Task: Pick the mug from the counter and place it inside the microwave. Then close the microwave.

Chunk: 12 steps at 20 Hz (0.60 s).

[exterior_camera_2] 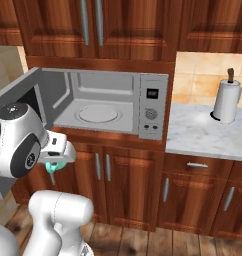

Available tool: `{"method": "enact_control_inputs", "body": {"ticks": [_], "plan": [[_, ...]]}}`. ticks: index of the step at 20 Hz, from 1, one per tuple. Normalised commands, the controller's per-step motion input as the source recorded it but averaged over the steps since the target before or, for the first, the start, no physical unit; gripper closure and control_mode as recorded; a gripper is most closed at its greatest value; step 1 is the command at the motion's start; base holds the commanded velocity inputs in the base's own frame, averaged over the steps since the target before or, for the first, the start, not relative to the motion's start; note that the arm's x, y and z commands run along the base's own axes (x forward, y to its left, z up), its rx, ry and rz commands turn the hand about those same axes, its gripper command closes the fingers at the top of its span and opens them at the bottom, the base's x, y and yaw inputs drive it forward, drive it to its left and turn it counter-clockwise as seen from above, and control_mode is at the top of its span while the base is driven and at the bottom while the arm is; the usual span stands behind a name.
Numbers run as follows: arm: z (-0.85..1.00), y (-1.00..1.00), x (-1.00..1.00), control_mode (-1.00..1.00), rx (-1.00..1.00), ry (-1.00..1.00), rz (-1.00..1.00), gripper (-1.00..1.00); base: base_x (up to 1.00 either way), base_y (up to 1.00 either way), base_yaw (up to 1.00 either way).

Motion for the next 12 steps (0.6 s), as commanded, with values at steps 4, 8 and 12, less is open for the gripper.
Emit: {"method": "enact_control_inputs", "body": {"ticks": [4, 8, 12], "plan": [[0.01, 0.03, 0.1, -1.0, 0.0, -0.09, -0.01, 1.0, 0.0, 0.0, 0.0], [0.12, 0.01, 0.33, -1.0, 0.0, -0.13, -0.09, 1.0, 0.0, 0.0, 0.0], [0.14, 0.0, 0.0, -1.0, 0.03, -0.08, -0.07, 1.0, 0.0, 0.0, 0.0]]}}
